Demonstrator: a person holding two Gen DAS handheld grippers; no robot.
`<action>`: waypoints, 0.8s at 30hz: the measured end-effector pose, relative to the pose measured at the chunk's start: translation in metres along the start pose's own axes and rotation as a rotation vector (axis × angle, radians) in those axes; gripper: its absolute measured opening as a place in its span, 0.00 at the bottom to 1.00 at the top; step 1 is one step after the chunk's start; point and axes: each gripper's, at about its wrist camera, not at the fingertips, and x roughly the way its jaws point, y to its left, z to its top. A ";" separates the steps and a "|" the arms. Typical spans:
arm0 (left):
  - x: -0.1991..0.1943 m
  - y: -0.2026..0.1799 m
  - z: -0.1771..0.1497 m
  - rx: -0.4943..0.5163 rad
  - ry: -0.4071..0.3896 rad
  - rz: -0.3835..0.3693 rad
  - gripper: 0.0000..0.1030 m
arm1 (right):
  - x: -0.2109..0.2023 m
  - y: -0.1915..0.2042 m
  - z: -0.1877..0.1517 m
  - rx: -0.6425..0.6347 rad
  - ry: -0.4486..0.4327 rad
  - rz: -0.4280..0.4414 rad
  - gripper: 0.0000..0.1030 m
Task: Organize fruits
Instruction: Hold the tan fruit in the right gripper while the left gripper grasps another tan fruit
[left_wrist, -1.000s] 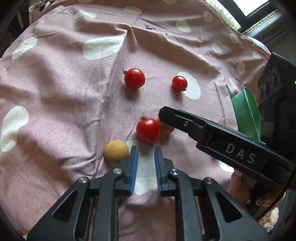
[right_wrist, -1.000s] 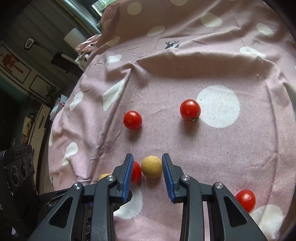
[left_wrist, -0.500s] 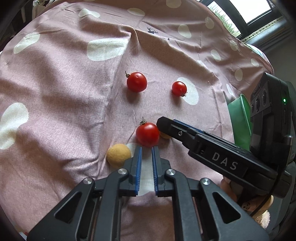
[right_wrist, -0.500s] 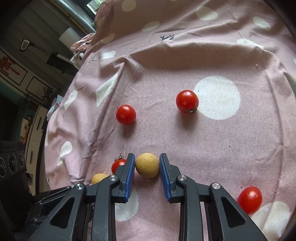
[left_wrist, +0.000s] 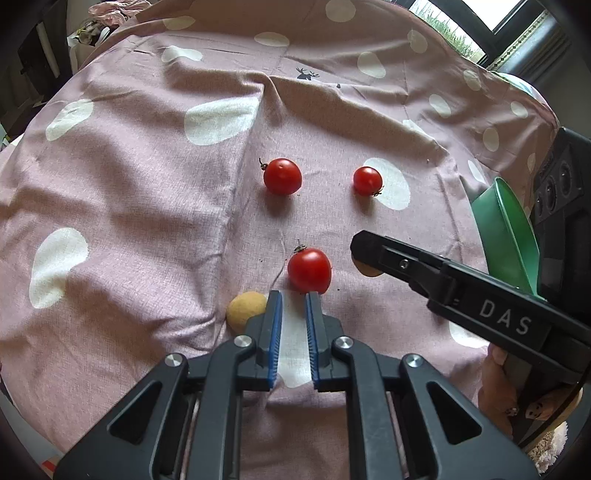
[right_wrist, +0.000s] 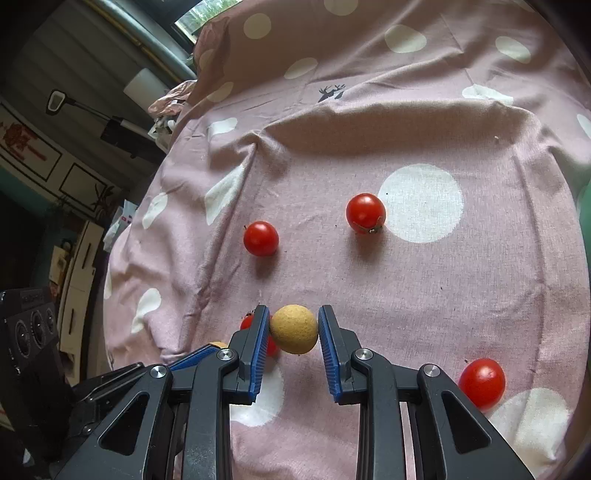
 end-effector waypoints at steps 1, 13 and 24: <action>-0.001 -0.001 0.000 0.004 -0.003 0.005 0.12 | -0.001 0.000 0.000 -0.001 -0.003 -0.001 0.28; -0.011 -0.003 0.000 0.015 -0.042 0.023 0.28 | -0.016 -0.003 0.001 0.018 -0.030 0.017 0.28; -0.007 0.000 0.000 0.013 -0.043 0.072 0.30 | -0.027 -0.005 0.000 0.024 -0.053 0.024 0.28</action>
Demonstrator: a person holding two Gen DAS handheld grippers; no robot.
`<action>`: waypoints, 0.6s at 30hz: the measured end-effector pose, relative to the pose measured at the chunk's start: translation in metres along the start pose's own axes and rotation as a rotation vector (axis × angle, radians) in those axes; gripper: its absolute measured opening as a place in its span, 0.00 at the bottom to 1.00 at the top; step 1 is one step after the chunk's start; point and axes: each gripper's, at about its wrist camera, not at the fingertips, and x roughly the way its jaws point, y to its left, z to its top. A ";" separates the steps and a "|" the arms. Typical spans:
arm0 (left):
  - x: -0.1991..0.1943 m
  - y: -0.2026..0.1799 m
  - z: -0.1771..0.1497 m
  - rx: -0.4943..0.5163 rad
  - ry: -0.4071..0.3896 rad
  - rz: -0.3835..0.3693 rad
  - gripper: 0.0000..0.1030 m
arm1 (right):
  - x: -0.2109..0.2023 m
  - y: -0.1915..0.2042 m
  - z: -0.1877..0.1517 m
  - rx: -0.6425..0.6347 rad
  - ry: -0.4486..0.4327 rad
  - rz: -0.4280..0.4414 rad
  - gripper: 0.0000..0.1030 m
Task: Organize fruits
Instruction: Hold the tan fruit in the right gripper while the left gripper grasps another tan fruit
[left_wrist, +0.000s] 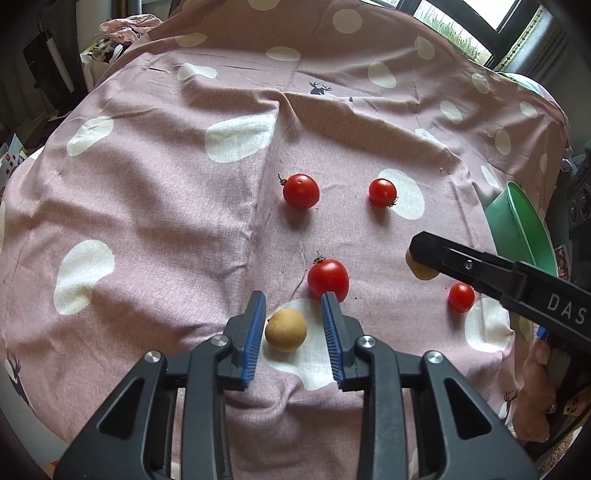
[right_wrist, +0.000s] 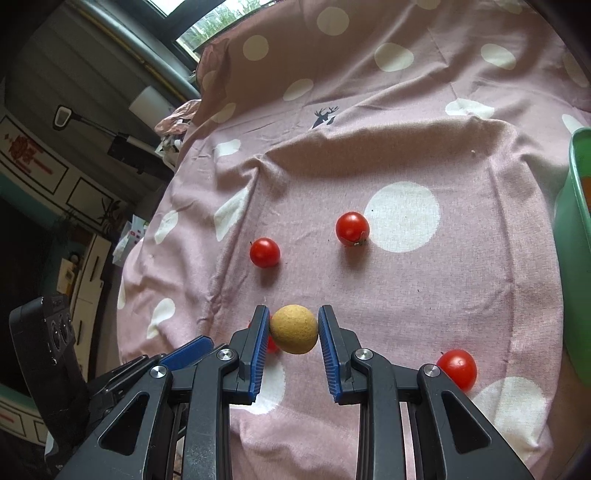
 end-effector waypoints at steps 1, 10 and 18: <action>0.003 0.000 0.000 -0.003 0.010 -0.008 0.30 | -0.001 0.000 0.000 0.002 -0.001 0.000 0.28; 0.017 -0.002 -0.004 0.013 0.078 0.005 0.27 | -0.008 -0.003 -0.002 0.015 -0.010 0.007 0.28; 0.018 -0.004 -0.006 0.011 0.076 -0.033 0.23 | -0.014 -0.005 -0.003 0.019 -0.026 0.006 0.28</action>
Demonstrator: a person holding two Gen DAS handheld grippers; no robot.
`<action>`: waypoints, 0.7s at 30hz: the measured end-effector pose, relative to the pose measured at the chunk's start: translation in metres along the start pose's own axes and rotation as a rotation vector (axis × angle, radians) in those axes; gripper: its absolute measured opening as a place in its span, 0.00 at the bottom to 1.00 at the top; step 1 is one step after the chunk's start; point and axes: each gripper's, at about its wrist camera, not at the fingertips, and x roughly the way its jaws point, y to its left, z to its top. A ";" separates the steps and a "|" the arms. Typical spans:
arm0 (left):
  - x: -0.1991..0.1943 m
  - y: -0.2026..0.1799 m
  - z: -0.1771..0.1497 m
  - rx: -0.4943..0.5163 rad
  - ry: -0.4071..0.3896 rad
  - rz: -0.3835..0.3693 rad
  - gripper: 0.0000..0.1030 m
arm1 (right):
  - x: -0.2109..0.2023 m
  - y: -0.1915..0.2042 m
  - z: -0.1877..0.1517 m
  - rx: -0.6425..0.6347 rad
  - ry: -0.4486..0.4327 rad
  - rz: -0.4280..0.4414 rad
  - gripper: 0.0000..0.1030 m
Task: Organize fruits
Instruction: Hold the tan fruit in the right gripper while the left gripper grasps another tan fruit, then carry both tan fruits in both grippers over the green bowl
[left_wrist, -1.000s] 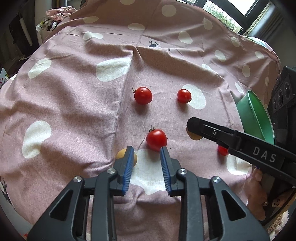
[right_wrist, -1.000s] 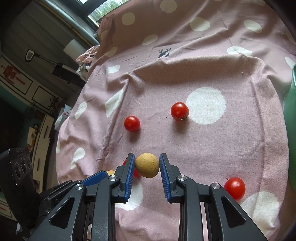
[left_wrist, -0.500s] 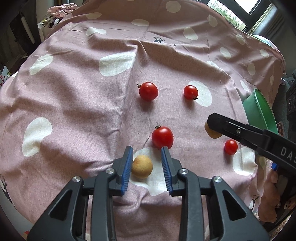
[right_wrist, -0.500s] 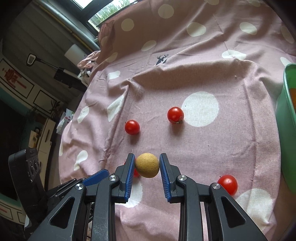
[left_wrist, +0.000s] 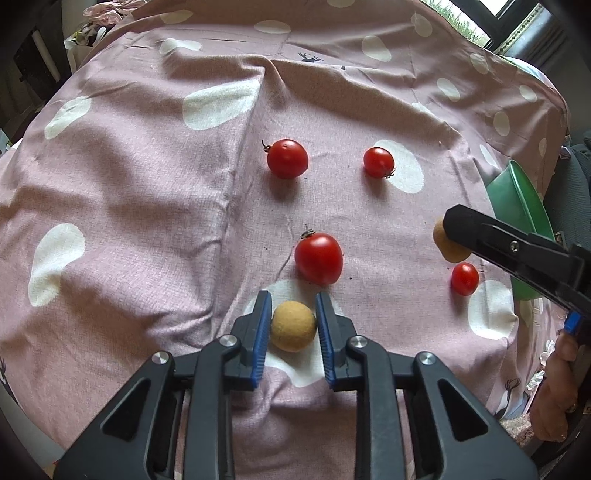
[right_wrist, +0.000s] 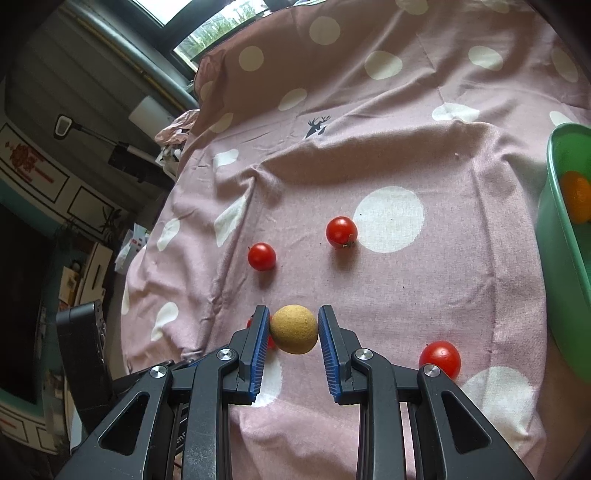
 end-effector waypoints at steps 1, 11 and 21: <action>-0.002 -0.001 0.000 0.006 -0.009 0.000 0.23 | -0.001 0.000 0.000 0.002 0.000 0.001 0.28; -0.037 -0.034 -0.001 0.064 -0.159 -0.057 0.23 | -0.029 -0.002 -0.001 0.007 -0.064 0.013 0.28; -0.070 -0.084 0.007 0.143 -0.307 -0.118 0.23 | -0.089 -0.012 -0.002 0.026 -0.215 -0.019 0.28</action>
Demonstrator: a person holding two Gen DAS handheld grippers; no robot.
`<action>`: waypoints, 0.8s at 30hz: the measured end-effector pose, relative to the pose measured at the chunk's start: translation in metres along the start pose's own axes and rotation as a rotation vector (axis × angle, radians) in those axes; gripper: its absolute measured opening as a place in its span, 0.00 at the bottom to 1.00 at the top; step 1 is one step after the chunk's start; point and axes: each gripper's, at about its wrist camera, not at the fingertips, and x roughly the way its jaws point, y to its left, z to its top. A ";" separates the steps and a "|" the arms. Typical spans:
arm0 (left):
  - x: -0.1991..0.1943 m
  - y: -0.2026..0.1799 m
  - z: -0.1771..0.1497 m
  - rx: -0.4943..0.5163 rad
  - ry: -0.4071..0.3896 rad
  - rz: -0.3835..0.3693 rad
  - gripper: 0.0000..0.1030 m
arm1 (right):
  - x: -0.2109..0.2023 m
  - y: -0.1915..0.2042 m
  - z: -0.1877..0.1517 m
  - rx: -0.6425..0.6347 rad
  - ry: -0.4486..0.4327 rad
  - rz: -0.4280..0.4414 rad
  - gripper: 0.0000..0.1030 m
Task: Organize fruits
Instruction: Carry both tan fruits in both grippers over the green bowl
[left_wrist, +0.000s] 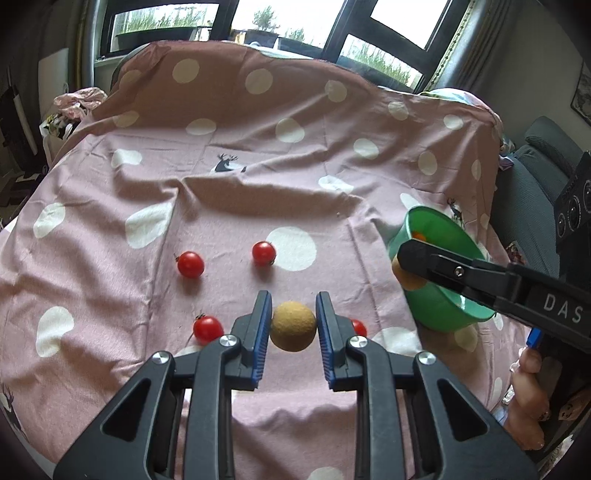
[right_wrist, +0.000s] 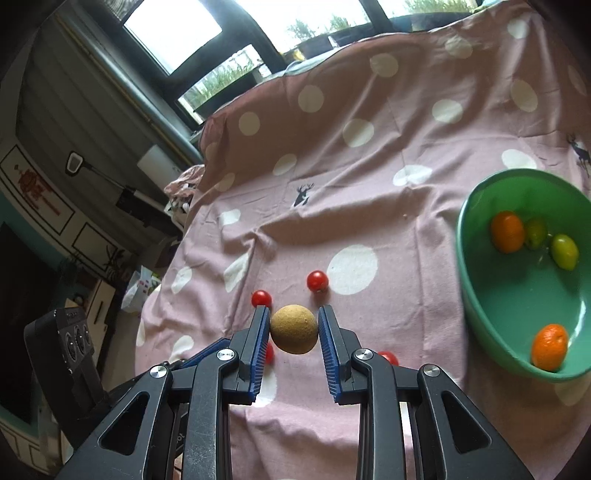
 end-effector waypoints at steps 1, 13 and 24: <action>-0.003 -0.006 0.002 0.008 -0.013 -0.012 0.23 | -0.007 -0.004 0.001 0.007 -0.016 -0.004 0.28; 0.003 -0.089 0.017 0.121 -0.067 -0.125 0.23 | -0.066 -0.057 0.007 0.113 -0.169 -0.115 0.28; 0.027 -0.143 0.021 0.180 -0.033 -0.225 0.23 | -0.110 -0.102 0.007 0.206 -0.284 -0.267 0.28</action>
